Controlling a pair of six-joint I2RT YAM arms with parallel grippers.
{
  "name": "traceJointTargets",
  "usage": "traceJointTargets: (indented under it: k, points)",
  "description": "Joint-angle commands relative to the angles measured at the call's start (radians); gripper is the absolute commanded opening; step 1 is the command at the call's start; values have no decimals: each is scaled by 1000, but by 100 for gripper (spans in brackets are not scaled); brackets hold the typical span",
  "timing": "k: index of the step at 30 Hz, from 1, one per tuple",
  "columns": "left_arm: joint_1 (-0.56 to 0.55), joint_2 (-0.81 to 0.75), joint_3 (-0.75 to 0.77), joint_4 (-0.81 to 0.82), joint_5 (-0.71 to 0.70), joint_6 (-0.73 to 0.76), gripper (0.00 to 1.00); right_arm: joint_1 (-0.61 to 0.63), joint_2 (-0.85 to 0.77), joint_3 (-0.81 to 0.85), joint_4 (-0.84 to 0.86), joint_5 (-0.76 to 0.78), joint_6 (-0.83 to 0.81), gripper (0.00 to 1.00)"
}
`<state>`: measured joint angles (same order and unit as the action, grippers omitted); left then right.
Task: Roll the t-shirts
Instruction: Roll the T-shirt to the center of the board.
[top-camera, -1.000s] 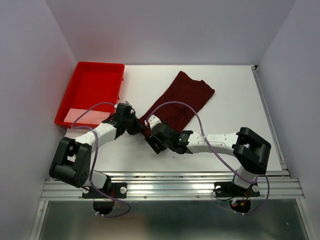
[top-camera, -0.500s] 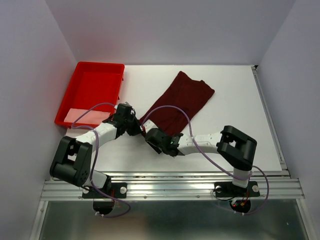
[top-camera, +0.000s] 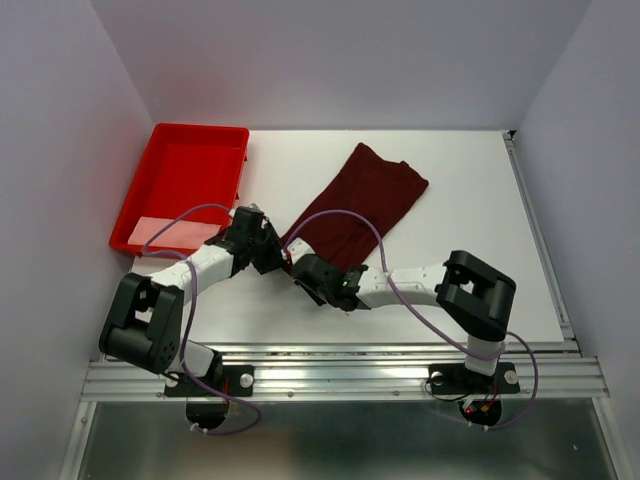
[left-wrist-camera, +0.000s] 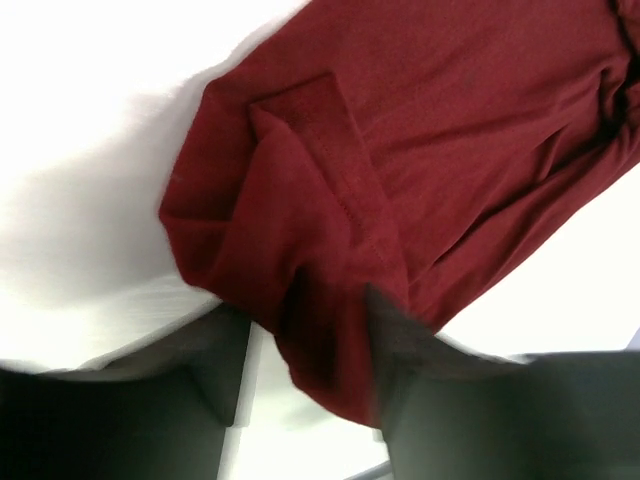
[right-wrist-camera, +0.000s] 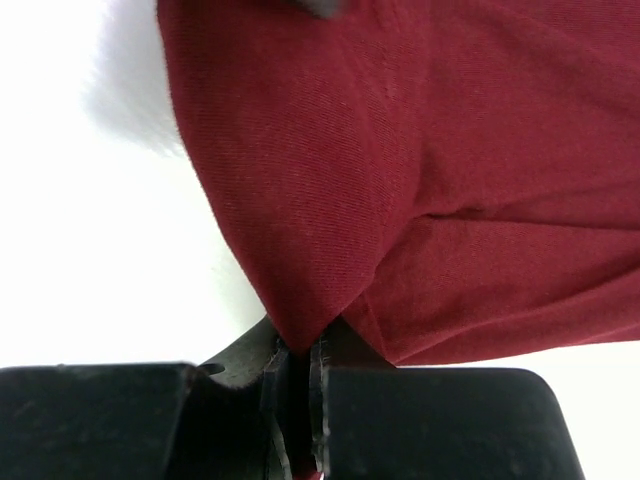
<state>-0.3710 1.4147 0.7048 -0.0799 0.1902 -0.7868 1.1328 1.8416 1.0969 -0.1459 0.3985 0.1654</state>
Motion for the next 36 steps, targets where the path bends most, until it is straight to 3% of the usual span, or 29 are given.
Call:
traceJointTargets:
  k: [1, 5, 16, 25, 36]
  points:
    - [3, -62, 51, -30, -20, 41, 66, -33, -59, 3, 60, -140, 35, 1]
    - [12, -88, 82, -72, -28, 69, 79, -88, -84, -2, 60, -272, 71, 1]
    - [40, -175, 205, -202, -48, 119, 79, -261, -105, -9, 68, -662, 160, 1]
    - [40, -174, 184, -187, 3, 135, 78, -378, -51, -17, 135, -1028, 244, 1]
    - [40, -119, 113, -90, 61, 90, 78, -443, -13, -45, 180, -1185, 261, 1]
